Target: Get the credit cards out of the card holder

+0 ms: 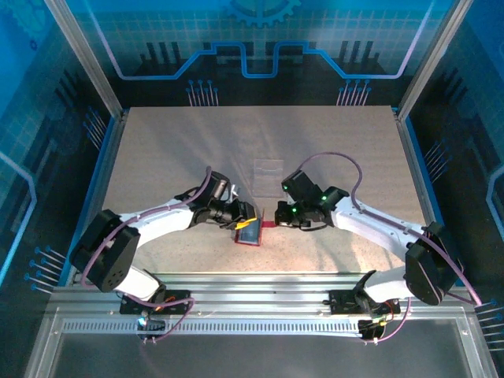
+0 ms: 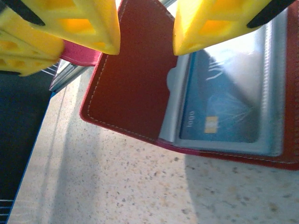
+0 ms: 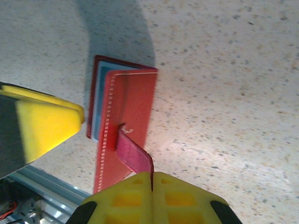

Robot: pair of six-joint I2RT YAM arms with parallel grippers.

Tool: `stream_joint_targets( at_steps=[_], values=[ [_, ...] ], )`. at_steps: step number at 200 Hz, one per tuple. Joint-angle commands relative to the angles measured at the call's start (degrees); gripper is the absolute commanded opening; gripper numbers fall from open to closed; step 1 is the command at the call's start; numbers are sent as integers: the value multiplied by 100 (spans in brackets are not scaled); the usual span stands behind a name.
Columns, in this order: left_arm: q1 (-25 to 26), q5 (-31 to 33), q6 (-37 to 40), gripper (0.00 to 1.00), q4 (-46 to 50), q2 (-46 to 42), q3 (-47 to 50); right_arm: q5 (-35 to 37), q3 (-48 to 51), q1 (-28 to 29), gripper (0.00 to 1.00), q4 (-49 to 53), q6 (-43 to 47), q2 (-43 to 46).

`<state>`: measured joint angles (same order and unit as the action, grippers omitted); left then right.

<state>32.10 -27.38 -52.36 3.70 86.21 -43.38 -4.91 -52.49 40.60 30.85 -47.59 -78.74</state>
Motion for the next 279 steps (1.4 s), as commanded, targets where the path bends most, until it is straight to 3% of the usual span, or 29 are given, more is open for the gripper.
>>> stream_joint_targets(
  at_steps=[1, 136, 183, 279],
  values=[
    [158, -193, -61, 34, -149, 193, -240, 68, 174, -163, 0, 99, 162, 104],
    [636, -445, -456, 26, -852, 1171, -565, -117, 731, -759, 0, -587, 503, -587],
    [817, -485, -313, 27, -595, 1489, -905, 3, 736, -780, 0, -525, 532, -646],
    [825, -319, -110, 26, -195, 1765, -1041, 4, 254, -795, 27, 380, 541, 242]
  ],
)
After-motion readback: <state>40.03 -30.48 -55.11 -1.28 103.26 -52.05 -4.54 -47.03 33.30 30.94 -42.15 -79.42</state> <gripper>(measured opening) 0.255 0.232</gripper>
